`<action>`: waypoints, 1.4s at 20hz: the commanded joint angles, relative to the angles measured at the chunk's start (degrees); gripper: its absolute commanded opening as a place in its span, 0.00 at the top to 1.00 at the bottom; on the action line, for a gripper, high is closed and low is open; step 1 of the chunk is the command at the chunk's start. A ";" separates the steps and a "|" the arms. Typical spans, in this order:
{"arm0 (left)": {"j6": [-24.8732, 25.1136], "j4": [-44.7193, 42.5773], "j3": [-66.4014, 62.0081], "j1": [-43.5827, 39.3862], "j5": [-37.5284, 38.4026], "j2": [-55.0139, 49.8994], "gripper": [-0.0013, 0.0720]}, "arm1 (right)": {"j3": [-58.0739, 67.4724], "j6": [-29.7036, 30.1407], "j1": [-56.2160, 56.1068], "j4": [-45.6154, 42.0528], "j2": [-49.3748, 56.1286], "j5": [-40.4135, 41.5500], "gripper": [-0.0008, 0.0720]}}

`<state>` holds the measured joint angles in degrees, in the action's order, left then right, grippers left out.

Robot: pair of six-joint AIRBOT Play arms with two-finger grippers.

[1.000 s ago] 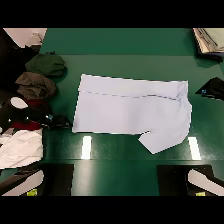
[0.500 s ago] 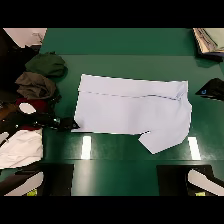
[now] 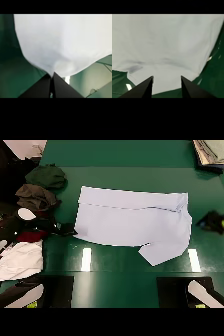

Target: Fold the shirts.

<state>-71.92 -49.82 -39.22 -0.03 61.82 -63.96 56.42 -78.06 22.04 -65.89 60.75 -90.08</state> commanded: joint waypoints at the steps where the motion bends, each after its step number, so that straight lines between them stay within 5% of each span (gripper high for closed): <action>1: -0.04 0.52 -4.96 -0.09 0.68 0.04 0.95 | -16.55 -0.46 8.87 -2.08 -5.66 0.94 0.42; 6: -0.02 0.59 -5.60 -0.09 0.59 0.04 0.95 | -30.51 -0.50 11.10 -1.20 -7.56 8.35 0.42; 14: -0.04 0.59 -5.60 -0.09 0.59 0.04 0.95 | -31.47 -1.88 3.80 3.17 -7.30 16.11 0.43; 15: -0.02 0.59 -5.60 -0.09 0.59 0.04 0.95 | -31.45 -1.92 2.67 3.32 -6.49 16.13 0.50; 18: 0.44 0.52 -5.60 -0.09 1.29 0.07 0.95 | -31.41 -1.55 -0.85 3.06 -4.02 13.88 0.91; 19: 0.39 0.20 -5.66 -0.09 1.51 0.15 0.95 | -31.10 -1.09 -1.92 2.10 -4.02 12.52 0.97; 28: -4.00 -8.81 3.69 -0.11 11.61 13.66 0.95 | -18.78 -1.22 0.37 -16.76 -23.04 -5.90 0.97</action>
<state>-73.76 -56.95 -40.64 -0.16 69.73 -54.92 34.61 -79.31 20.84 -76.49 43.72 -90.04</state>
